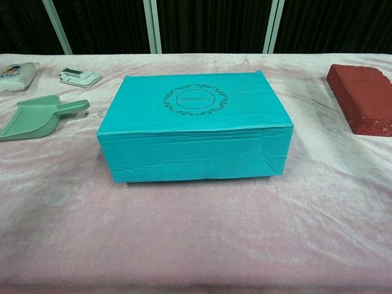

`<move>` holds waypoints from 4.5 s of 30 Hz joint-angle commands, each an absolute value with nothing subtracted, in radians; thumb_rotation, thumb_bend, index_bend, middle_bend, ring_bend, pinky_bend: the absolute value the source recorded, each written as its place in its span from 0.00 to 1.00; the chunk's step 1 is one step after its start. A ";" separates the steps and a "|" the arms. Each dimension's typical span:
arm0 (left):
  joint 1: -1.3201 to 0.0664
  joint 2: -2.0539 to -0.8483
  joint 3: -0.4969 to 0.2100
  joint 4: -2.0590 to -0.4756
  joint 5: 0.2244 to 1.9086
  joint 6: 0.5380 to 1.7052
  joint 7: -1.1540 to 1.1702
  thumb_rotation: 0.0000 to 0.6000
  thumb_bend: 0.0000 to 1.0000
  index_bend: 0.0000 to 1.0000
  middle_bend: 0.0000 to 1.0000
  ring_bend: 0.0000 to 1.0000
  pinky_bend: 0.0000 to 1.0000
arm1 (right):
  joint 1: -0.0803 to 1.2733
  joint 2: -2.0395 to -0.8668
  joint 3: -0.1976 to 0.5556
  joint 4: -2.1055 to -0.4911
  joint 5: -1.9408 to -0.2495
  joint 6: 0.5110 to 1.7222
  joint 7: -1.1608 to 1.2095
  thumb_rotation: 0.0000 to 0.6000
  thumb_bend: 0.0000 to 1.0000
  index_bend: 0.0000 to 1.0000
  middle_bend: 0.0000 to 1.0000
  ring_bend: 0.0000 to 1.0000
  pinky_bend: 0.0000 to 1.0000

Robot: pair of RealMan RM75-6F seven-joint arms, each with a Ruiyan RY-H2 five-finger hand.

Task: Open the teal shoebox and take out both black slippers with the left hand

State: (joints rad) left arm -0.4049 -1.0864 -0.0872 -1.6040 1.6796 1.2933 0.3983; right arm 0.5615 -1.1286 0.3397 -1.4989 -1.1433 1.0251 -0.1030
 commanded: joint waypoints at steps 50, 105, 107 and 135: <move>-0.844 -1.863 -0.026 -0.508 1.778 1.223 -0.139 1.00 0.07 0.05 0.14 0.00 0.01 | 0.256 -0.977 0.193 -1.699 -1.262 1.309 0.075 0.28 0.00 0.00 0.00 0.00 0.05; -0.870 -1.954 0.059 -0.440 1.762 1.394 -0.353 1.00 0.33 0.18 0.30 0.16 0.17 | 0.253 -0.966 0.188 -1.691 -1.270 1.261 0.107 0.28 0.00 0.00 0.00 0.00 0.05; -0.869 -1.962 0.058 -0.426 1.762 1.409 -0.364 1.00 0.37 0.20 0.33 0.20 0.21 | 0.254 -0.966 0.187 -1.692 -1.272 1.259 0.108 0.27 0.00 0.00 0.00 0.00 0.05; -0.814 -2.040 -0.198 -0.542 1.455 1.343 -0.808 1.00 0.49 0.26 0.45 0.31 0.43 | 0.251 -0.949 0.178 -1.712 -1.303 1.260 0.119 0.29 0.00 0.00 0.00 0.00 0.05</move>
